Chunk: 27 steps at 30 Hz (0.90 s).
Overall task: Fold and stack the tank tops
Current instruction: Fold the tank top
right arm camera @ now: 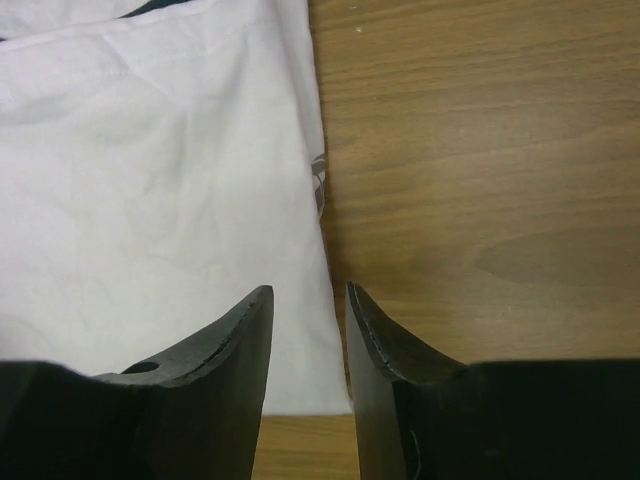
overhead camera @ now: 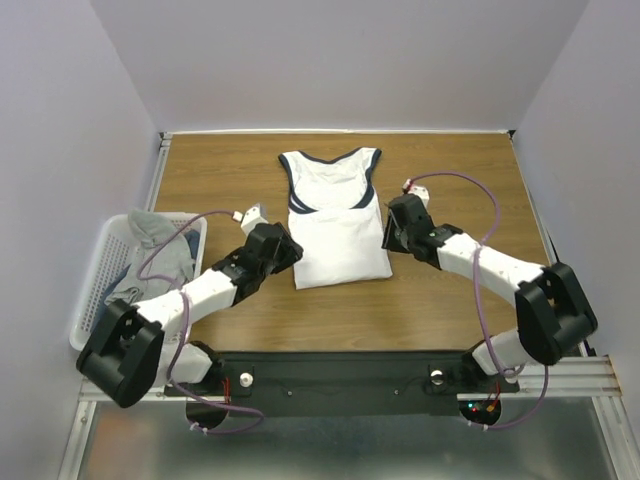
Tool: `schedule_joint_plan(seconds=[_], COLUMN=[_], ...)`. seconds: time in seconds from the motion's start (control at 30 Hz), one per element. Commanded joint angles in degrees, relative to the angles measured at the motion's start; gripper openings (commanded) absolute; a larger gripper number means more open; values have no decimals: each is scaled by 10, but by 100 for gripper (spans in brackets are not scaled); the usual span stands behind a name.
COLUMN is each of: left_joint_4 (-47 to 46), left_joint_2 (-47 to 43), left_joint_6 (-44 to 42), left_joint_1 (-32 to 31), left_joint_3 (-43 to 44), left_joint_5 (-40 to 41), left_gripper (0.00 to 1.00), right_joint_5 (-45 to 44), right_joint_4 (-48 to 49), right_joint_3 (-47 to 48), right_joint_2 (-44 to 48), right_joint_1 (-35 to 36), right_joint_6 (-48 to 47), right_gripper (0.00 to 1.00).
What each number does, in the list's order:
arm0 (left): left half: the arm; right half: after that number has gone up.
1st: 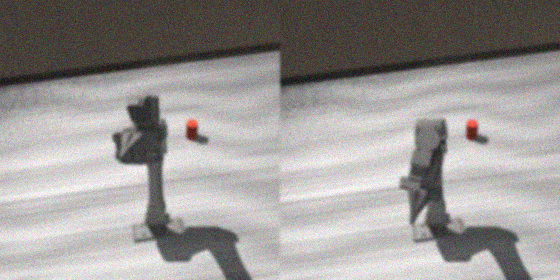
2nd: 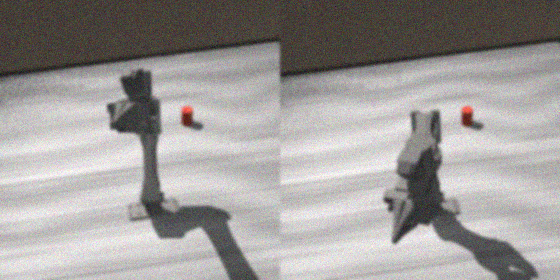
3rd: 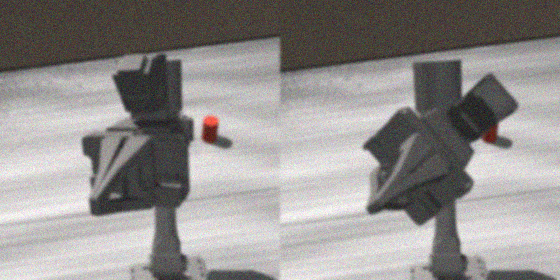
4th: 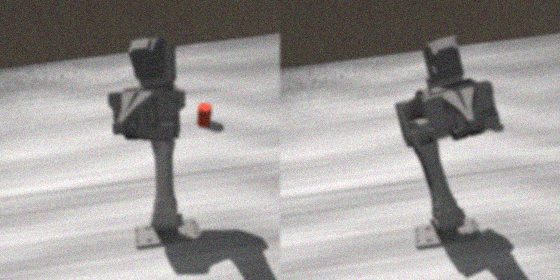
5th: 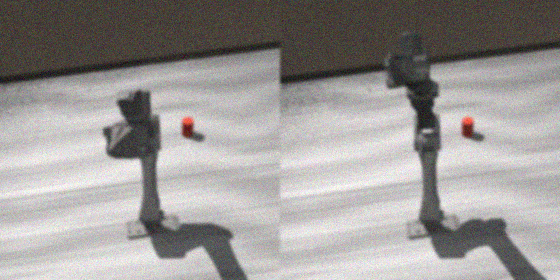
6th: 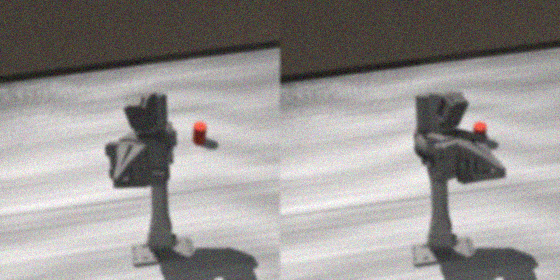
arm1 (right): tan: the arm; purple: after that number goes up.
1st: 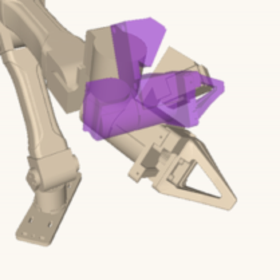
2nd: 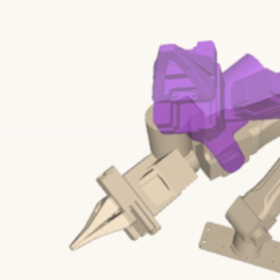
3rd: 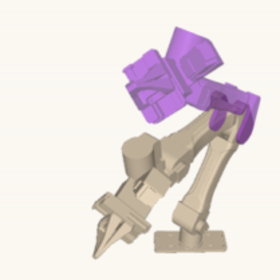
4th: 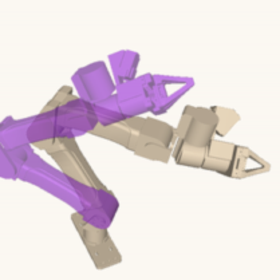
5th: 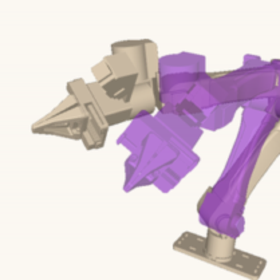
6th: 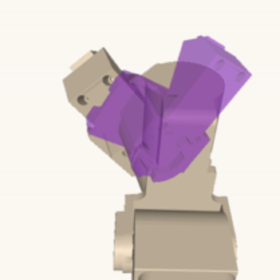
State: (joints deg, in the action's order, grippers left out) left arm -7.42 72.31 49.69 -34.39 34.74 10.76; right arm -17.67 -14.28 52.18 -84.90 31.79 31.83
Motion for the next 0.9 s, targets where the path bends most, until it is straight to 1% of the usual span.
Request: schedule_joint_plan(seconds=[0.0, 0.07, 0.1, 0.13, 0.27, 0.4, 0.57, 0.73, 0.87], left_joint_4=[-5, -5, -4, -1, -1, -3, -30, -59, -60], left_joint_2=[-57, -72, -75, -79, -103, -104, -81, -41, -17], left_joint_6=[61, 82, 89, 96, 147, 164, 168, 170, 172], left_joint_1=[-30, -41, -57, -63, -82, -88, -90, -90, -90], left_joint_3=[-57, -73, -85, -92, -131, -146, -151, -151, -148], left_joint_5=[30, 27, 29, 31, 39, 34, 33, 24, 28], left_gripper=[59, 59, 59, 59, 60, 60, 61, 61, 59], right_joint_5=[0, 17, 23, 28, 57, 88, 105, 119, 113], right_joint_4=[15, 12, 11, 11, 11, 14, 26, 43, 61], right_joint_3=[-42, -61, -81, -91, -135, -161, -176, -183, -183], right_joint_2=[73, 90, 98, 107, 144, 148, 149, 134, 118], right_joint_1=[-4, -4, -3, -4, -4, -4, -4, -3, -4], right_joint_6=[16, 23, 25, 29, 45, 70, 82, 89, 96], right_gripper=[44, 47, 50, 52, 53, 53, 57, 57, 57])
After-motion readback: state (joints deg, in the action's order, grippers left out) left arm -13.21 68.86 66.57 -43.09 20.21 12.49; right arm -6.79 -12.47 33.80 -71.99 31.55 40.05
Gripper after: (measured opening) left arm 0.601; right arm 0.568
